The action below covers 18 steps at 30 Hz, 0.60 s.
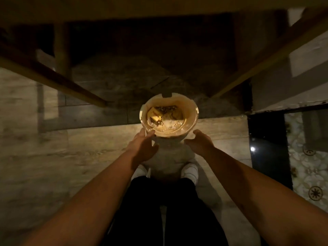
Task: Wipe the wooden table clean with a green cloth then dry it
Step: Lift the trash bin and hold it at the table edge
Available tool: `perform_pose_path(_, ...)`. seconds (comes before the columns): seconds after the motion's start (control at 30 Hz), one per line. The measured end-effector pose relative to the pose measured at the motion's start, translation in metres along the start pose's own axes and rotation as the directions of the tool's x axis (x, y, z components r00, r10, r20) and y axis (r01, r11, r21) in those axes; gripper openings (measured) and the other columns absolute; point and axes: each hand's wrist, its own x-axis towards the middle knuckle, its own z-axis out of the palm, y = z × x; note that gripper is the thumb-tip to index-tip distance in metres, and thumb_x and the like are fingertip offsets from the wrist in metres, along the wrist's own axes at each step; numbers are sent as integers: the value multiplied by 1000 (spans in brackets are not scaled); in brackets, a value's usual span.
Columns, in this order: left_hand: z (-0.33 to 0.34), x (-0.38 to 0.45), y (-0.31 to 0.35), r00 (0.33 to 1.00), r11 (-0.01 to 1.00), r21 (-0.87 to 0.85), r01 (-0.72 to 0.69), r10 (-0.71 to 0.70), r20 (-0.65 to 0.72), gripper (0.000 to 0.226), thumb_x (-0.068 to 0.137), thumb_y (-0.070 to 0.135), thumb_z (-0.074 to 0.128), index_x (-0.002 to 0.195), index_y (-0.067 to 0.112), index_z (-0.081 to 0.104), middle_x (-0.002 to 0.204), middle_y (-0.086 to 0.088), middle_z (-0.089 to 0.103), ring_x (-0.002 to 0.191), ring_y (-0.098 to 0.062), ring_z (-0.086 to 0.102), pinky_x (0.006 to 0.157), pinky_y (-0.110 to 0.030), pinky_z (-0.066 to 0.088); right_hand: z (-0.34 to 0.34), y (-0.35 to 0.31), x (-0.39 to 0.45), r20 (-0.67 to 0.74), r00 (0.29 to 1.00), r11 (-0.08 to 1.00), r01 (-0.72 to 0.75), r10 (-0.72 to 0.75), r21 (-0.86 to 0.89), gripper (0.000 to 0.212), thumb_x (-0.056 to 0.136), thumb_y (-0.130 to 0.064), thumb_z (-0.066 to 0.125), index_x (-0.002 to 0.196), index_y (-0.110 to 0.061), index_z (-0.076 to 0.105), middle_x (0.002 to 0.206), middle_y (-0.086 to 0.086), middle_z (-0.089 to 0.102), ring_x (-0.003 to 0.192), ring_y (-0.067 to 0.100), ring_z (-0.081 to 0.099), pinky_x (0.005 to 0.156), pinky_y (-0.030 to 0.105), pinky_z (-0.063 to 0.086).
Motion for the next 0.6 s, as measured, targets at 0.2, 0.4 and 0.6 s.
perform_pose_path(0.2, 43, 58, -7, 932, 783, -579, 229, -347, -101, 51, 85, 23, 69, 132, 10, 53, 123, -18, 61, 103, -35, 63, 81, -37, 50, 42, 3, 61, 25, 989, 877, -142, 147, 460, 63, 77, -27, 74, 132, -16, 46, 122, 14, 63, 108, 34, 62, 92, 49, 53)
perform_pose_path(0.4, 61, 84, 2, 788, -42, -953, 302, -552, 274, 34, 83, 8, 61, 117, 3, 59, 93, -19, 60, 78, -27, 55, 61, -33, 41, 61, 3, 87, 102, 927, 561, -304, 361, 770, 48, 86, -10, 68, 129, -5, 48, 124, 21, 62, 97, 28, 60, 87, 42, 51)
perform_pose_path(0.6, 60, 85, -1, 744, -68, -946, 317, -601, 292, 3, 89, 2, 63, 89, -1, 61, 86, -20, 59, 75, -29, 59, 64, -35, 46, 50, -1, 86, 213, 899, 476, -390, 383, 788, 28, 86, -3, 60, 114, -5, 60, 106, 19, 61, 85, 24, 58, 60, 29, 47)
